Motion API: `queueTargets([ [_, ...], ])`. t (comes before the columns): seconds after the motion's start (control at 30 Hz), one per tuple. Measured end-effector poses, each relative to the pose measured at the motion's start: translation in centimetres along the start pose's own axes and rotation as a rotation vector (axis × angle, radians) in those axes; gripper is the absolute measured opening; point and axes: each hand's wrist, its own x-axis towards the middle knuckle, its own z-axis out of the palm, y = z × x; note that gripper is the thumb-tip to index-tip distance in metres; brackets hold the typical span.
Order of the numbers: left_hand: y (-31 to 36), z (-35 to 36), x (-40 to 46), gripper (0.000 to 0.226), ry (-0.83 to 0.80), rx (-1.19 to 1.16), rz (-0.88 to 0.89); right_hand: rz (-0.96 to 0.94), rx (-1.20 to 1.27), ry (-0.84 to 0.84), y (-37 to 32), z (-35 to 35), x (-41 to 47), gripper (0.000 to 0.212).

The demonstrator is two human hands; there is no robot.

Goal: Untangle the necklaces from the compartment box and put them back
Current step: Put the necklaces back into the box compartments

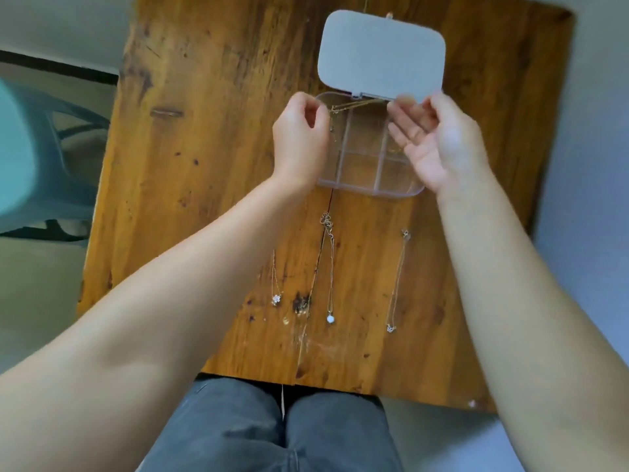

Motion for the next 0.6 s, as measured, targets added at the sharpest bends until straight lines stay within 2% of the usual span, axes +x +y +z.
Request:
queueTargets([
  [0.23,1.0,3.9,1.6,0.018,-0.2,0.166,0.062,0.066,0.011,-0.024,1.1,2.3,3.0,0.014],
  [0.3,0.6,3.0,1.4,0.02,-0.197,0.232,0.113,0.041,-0.12,0.024,1.8,1.8,3.1,0.019],
  [0.4,-0.9,0.0,-0.9,0.014,-0.197,0.265,0.287,-0.078,-0.454,0.058,3.2,0.0,1.1,0.032],
  [0.5,-4.1,-2.0,-4.7,0.013,-0.342,0.378,0.408,-0.143,-0.651,0.047,6.4,-2.4,-2.8,0.025],
  [0.6,-7.4,-2.1,-7.2,0.037,-0.483,0.668,0.471,-0.239,-0.794,0.004,9.9,-3.8,-6.3,0.024],
])
